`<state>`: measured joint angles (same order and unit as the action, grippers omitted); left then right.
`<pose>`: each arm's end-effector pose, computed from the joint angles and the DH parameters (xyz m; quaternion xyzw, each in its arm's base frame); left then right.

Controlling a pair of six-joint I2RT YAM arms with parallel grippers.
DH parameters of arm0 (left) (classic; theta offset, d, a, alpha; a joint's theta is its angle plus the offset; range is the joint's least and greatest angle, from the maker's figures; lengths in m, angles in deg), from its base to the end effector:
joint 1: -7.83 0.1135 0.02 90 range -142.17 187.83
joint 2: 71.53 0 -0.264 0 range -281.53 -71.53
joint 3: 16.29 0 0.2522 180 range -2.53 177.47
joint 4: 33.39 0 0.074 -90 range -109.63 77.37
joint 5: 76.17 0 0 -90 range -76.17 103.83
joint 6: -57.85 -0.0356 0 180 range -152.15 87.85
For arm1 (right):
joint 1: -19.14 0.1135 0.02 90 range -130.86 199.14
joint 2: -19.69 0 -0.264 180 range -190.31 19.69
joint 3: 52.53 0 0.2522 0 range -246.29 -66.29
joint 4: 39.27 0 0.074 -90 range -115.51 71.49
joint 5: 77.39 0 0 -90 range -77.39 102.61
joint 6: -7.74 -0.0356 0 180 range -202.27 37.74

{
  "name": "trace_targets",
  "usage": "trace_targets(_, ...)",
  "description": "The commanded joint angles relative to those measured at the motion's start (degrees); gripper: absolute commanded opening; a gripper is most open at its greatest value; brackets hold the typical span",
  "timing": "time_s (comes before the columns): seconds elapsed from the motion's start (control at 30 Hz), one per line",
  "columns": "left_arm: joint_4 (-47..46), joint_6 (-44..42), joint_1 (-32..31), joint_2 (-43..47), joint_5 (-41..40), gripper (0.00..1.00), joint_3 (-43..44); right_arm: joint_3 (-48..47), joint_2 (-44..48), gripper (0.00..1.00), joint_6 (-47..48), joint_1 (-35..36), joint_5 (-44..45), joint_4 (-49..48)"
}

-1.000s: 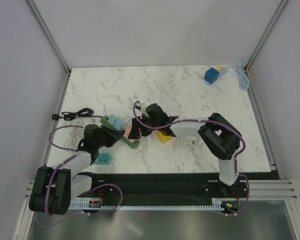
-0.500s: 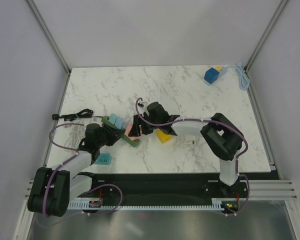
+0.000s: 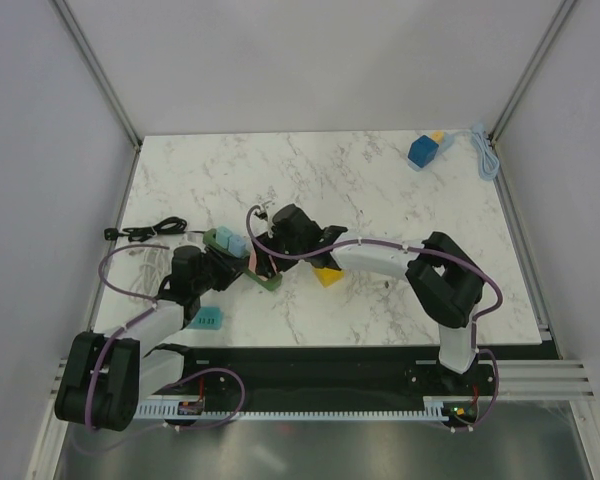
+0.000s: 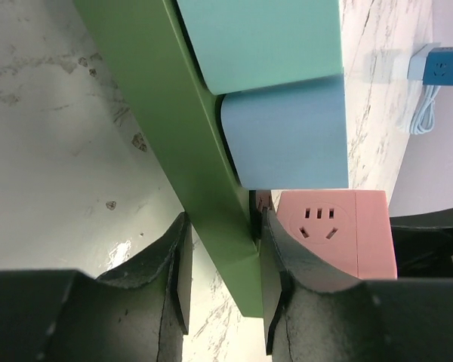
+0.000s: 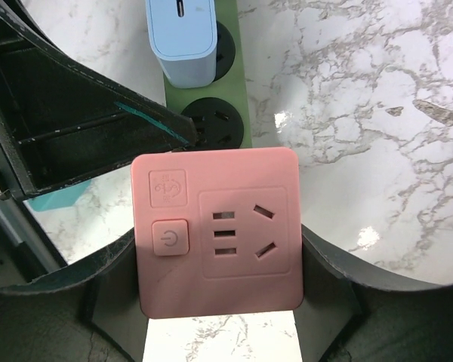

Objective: Pull the plug off the socket

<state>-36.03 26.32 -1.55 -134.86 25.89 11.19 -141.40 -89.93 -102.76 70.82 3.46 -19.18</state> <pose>0.1931 -0.0394 0.1421 -0.3180 0.8165 -0.3406 0.3408 0.2604 0.3386 0.2014 -0.2756 0.8642 0.3029 0.2923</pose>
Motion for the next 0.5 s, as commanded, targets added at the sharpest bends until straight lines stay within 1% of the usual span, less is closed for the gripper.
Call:
trace_targets(0.0,5.33,-10.49,-0.37,-1.88,-4.58,0.02,0.43,-4.08,3.19,0.00,5.02,-0.44,14.60,7.12)
trace_targets(0.13,5.94,-10.49,-0.37,-2.24,-4.41,0.02,0.96,-4.17,2.22,0.00,3.36,-0.62,11.88,6.95)
trace_targets(0.2,5.94,-10.49,-0.37,-2.32,-4.15,0.02,0.96,-3.56,2.13,0.00,0.03,-1.75,6.02,5.81)
trace_targets(0.23,5.60,-10.49,-0.37,-2.32,-3.88,0.02,0.79,-1.98,2.57,0.00,-1.03,-2.02,3.98,3.54)
trace_targets(0.27,4.37,-10.49,-0.37,-2.41,-2.84,0.02,0.70,-1.01,2.83,0.00,-3.39,-2.37,0.13,2.12)
trace_targets(0.3,3.93,-10.58,-0.37,-2.50,-2.04,0.02,0.70,-0.04,2.92,0.00,-4.37,-2.90,-1.21,-0.50)
trace_targets(0.37,3.05,-10.05,-0.37,-2.41,-0.73,0.04,0.70,1.98,3.28,0.00,-6.13,-3.08,-3.24,-2.10)
trace_targets(0.4,2.44,-9.79,-0.37,-2.41,-0.54,0.18,0.70,2.60,3.28,0.00,-6.75,-3.08,-4.46,-3.33)
trace_targets(0.47,2.17,-9.09,-0.37,-2.24,-0.28,0.34,0.61,3.92,3.19,0.00,-7.71,-3.34,-5.35,-4.21)
